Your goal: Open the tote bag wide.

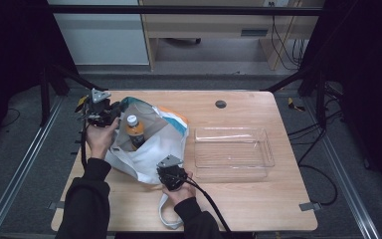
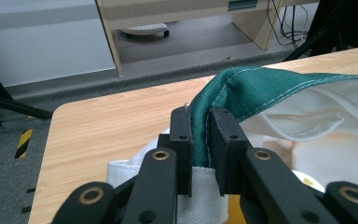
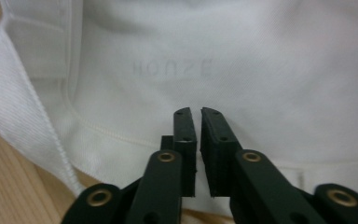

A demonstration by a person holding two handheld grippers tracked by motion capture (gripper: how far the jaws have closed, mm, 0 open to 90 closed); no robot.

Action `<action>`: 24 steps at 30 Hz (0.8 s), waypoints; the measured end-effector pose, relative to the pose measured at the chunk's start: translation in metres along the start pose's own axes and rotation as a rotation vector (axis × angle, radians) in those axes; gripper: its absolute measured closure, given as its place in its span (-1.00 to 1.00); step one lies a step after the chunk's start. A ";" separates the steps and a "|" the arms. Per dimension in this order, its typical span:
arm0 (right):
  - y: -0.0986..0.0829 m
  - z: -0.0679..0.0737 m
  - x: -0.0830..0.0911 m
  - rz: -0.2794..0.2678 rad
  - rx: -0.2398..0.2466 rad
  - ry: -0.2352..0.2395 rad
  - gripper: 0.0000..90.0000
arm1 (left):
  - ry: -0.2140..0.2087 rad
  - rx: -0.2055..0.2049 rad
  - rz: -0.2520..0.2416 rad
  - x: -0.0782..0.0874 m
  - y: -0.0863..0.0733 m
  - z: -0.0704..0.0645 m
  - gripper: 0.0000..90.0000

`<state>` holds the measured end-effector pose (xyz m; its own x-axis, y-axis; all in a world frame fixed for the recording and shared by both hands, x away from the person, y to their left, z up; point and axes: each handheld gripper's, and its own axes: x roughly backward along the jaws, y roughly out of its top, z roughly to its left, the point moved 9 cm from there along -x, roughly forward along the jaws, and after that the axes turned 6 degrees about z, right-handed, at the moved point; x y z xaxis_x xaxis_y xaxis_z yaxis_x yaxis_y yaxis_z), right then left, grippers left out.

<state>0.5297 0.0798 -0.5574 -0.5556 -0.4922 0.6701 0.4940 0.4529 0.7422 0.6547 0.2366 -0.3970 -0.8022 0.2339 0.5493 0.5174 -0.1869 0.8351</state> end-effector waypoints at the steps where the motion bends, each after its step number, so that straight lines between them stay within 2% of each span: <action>1: 0.003 -0.001 0.003 -0.022 0.005 -0.003 0.85 | 0.000 0.000 -0.001 0.000 0.000 0.000 0.76; 5: 0.025 -0.005 0.028 -0.135 0.002 0.010 0.77 | -0.007 0.007 -0.005 0.000 -0.001 -0.001 0.76; 9: 0.051 -0.010 0.059 -0.239 0.025 0.024 0.63 | -0.014 0.003 -0.009 0.002 -0.002 -0.003 0.76; 11: 0.061 -0.014 0.071 -0.268 0.038 0.016 0.57 | -0.018 0.005 -0.013 0.003 -0.003 -0.003 0.76; 14: 0.078 -0.027 0.091 -0.332 0.025 -0.015 0.45 | -0.020 0.002 -0.016 0.004 -0.004 -0.004 0.76; 18: 0.087 -0.040 0.098 -0.350 0.008 -0.048 0.34 | -0.025 0.000 -0.018 0.005 -0.004 -0.004 0.76; 19: 0.092 -0.051 0.101 -0.355 -0.002 -0.078 0.26 | -0.023 -0.003 -0.016 0.006 -0.004 -0.004 0.76; 21: 0.097 -0.061 0.101 -0.352 -0.001 -0.114 0.17 | -0.024 -0.005 -0.017 0.006 -0.004 -0.005 0.76; 24: 0.101 -0.076 0.100 -0.344 -0.007 -0.155 0.14 | -0.025 -0.007 -0.019 0.006 -0.004 -0.005 0.76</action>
<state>0.5747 0.0200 -0.4151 -0.7844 -0.4960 0.3724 0.2650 0.2748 0.9243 0.6457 0.2340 -0.3974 -0.8040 0.2608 0.5343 0.5002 -0.1892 0.8450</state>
